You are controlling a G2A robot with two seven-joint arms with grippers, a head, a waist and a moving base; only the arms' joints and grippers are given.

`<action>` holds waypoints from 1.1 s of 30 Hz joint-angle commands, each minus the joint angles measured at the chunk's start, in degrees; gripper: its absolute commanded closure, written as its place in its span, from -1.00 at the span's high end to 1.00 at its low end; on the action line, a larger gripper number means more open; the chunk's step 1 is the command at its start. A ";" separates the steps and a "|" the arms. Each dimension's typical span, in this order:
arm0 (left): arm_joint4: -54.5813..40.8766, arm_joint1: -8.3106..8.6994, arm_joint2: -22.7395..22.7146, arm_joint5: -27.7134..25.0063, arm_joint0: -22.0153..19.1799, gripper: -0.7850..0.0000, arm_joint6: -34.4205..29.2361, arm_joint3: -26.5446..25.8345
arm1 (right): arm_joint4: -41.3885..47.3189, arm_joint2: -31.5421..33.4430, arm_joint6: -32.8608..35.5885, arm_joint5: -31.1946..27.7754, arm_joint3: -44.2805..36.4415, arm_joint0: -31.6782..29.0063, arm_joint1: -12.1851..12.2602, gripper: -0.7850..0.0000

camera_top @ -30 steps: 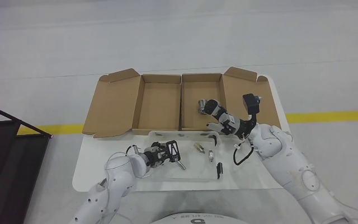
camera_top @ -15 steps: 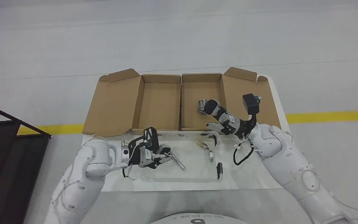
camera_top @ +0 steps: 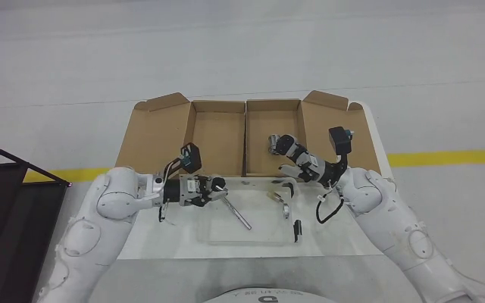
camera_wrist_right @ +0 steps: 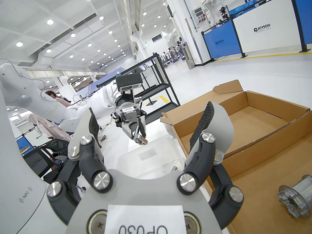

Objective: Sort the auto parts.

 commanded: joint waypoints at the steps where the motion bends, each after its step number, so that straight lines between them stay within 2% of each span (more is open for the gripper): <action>1: -0.02 0.00 -0.01 0.00 0.00 -1.00 -0.02 0.01 | 0.00 0.00 0.00 0.00 0.00 0.00 0.00 0.91; 3: -0.02 0.00 -0.01 0.00 0.00 -1.00 -0.02 0.01 | 0.00 0.00 0.00 0.00 0.00 0.00 0.00 0.88; 6: -6.10 0.07 1.53 0.93 0.45 -1.00 0.77 2.14 | 0.00 0.00 0.00 0.00 0.00 0.00 0.00 0.88; 8: -17.36 0.47 2.62 0.48 -0.41 -1.00 -0.96 4.79 | 0.00 0.00 0.00 0.00 0.00 0.00 0.00 0.86; 10: -27.62 1.24 3.27 2.51 -2.03 -1.00 -2.99 6.48 | 0.00 0.00 0.00 0.00 0.00 0.00 0.00 0.73; 12: -38.92 2.06 3.41 4.99 -3.58 -1.00 -5.47 8.30 | 0.00 0.00 0.00 0.00 0.00 0.00 0.00 0.72; 16: -57.36 3.26 3.68 11.39 -6.18 -1.00 -11.88 10.98 | 0.00 0.00 0.00 0.00 0.00 0.00 0.00 0.76; 19: -68.30 3.40 4.28 16.03 -7.69 -1.00 -16.52 13.47 | 0.00 0.00 0.00 0.00 0.00 0.00 0.00 0.79; 22: -79.40 2.80 5.10 20.91 -9.09 -1.00 -21.39 16.76 | 0.00 0.00 0.00 0.00 0.00 0.00 0.00 0.78; 26: -94.10 1.06 5.87 28.65 -11.20 -1.00 -29.13 24.21 | 0.00 0.00 0.00 0.00 0.00 0.00 0.00 0.81; 29: -98.60 -0.40 6.29 32.08 -12.82 -1.00 -32.57 28.86 | 0.00 0.00 0.00 0.00 0.00 0.00 0.00 0.80; 33: -99.07 -2.09 6.05 33.71 -14.48 -1.00 -34.19 32.54 | 0.00 0.00 0.00 0.00 0.00 0.00 0.00 0.83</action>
